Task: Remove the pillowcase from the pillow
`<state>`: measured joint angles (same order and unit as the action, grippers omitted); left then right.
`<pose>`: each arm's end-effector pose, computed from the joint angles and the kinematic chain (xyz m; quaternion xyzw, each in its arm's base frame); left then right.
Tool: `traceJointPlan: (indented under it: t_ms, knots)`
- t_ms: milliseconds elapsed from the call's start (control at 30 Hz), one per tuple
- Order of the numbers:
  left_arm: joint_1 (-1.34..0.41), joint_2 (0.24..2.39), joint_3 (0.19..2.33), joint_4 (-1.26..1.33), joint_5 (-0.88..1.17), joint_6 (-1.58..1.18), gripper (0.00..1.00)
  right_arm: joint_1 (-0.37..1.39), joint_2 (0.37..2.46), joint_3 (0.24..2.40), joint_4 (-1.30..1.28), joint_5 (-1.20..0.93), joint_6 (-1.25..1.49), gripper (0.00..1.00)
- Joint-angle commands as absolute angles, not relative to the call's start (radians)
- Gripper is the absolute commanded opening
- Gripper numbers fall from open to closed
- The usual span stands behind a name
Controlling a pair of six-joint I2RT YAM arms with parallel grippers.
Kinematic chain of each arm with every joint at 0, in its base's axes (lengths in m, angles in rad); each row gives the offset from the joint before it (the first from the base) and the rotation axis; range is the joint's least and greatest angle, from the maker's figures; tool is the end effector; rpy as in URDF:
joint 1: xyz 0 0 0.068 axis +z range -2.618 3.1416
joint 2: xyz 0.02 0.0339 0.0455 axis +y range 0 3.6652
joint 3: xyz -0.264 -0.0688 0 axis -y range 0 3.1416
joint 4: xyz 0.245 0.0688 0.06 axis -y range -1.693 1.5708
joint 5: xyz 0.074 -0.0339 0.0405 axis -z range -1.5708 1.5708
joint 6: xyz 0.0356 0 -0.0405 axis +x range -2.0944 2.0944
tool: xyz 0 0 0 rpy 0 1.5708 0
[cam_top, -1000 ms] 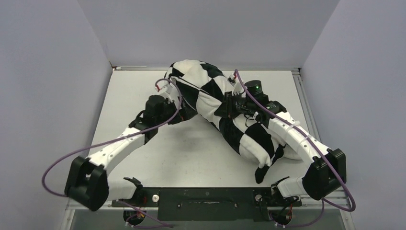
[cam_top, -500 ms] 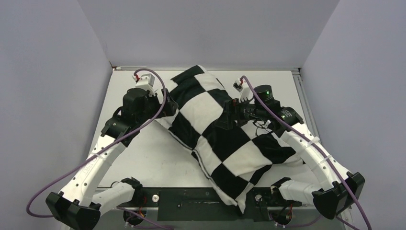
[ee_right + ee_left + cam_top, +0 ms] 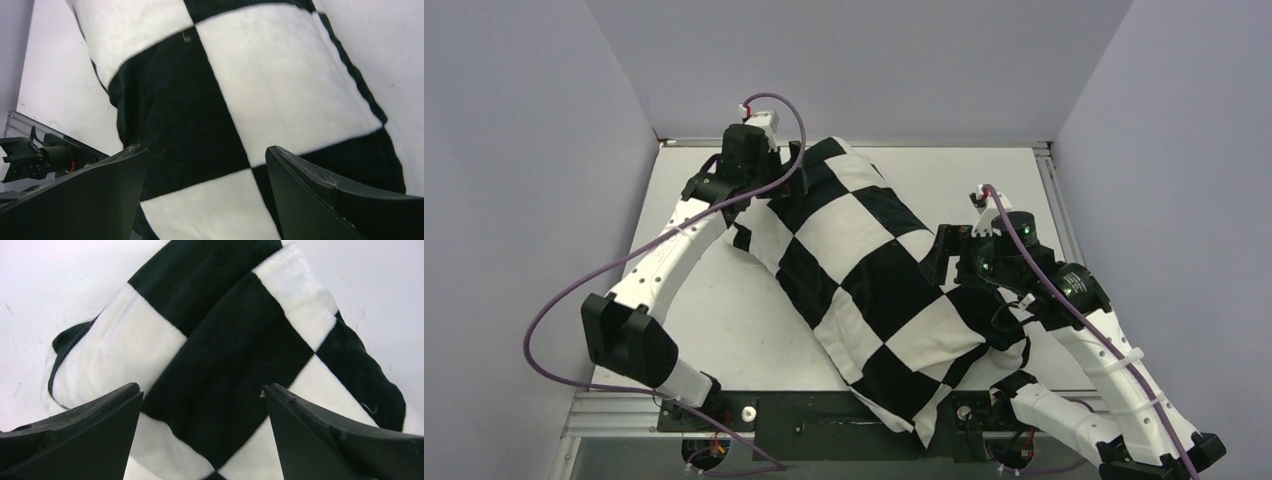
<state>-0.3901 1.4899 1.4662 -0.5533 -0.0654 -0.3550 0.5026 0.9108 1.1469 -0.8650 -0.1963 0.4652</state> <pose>0.3124 -0.1259 0.3711 -0.0002 0.8787 -0.1467 0.4542 0.1460 0.0882 0.3736 -0.0610 0.8859 0.2874 0.3591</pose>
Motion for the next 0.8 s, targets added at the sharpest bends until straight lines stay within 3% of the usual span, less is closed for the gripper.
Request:
traceJointPlan:
  t_ms: [0, 333, 600, 767]
  knots:
    - [-0.348, 1.607, 1.611, -0.514, -0.006, -0.328, 0.96, 0.497, 0.863, 1.091, -0.954, -0.11, 0.595, 0.9]
    - [-0.29, 1.876, 1.733, -0.467, 0.23, -0.417, 0.96, 0.497, 0.795, 0.931, -0.907, -0.163, 0.714, 0.9]
    - [-0.276, 1.801, 1.438, -0.271, 0.362, -0.537, 0.96, 0.496, 0.813, 0.729, -0.597, -0.192, 0.755, 0.9]
    - [-0.276, 1.69, 1.187, -0.042, 0.475, -0.678, 0.96, 0.483, 0.974, 0.78, -0.479, -0.105, 0.648, 0.9]
